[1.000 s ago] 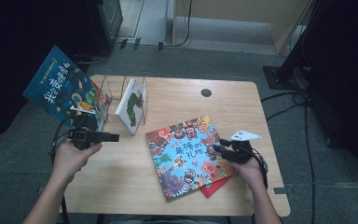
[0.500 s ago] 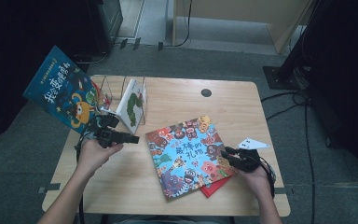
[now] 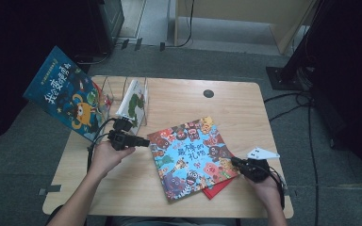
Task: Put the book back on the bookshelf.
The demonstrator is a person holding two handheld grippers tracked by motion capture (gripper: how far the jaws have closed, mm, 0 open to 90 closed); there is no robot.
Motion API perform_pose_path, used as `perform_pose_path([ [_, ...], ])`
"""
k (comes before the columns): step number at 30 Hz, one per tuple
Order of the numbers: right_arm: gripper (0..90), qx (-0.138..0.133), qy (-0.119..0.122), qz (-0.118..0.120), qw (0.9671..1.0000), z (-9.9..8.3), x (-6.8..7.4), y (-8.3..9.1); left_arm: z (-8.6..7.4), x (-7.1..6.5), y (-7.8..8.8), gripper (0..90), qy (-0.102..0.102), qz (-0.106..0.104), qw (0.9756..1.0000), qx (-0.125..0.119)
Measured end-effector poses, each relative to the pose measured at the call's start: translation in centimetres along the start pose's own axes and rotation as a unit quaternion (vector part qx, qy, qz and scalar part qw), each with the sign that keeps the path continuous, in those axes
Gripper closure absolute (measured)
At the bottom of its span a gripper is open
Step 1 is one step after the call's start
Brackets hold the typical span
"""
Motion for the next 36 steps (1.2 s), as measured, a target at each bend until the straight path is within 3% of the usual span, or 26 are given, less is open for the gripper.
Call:
perform_pose_path([
  [6, 90.0, 0.002, -0.006, -0.003, 1.0, -0.6, 0.0, 1.0, -0.4, 0.2, -0.9, 75.0, -0.006, 0.004, 1.0, 0.002],
  [12, 90.0, 0.003, 0.001, -0.011, 0.9999, -1.3, 0.3, 2.3, -0.5, 0.1, -1.4, 81.1, -0.011, 0.0, 0.9999, 0.003],
  [18, 90.0, 0.003, -0.008, -0.012, 0.9999, -1.8, 0.5, 3.1, -0.4, 0.3, -1.8, 82.0, -0.017, 0.001, 0.9999, -0.001],
  [28, 90.0, 0.001, -0.027, -0.015, 0.9995, -2.3, 0.7, 3.8, -0.1, 0.7, -2.1, 81.0, -0.009, -0.003, 0.9999, -0.006],
  [32, 90.0, 0.025, -0.02, -0.012, 0.9994, -3.0, 1.1, 3.9, 0.1, 0.8, -2.3, 79.4, -0.011, -0.002, 0.9999, -0.007],
  [36, 90.0, 0.024, -0.018, -0.014, 0.9994, -3.1, 1.1, 3.9, 0.2, 0.8, -2.4, 79.4, -0.008, -0.002, 0.9999, -0.008],
])
Point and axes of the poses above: each handheld gripper's, and its own axes: y roughly backward along the jaws, z roughly out of its top, x roughly to its left, the point moved 7 cm from there along -y, roughly forward along the jaws, and after that the axes turned 11 degrees about -x, right-handed, at the moved point
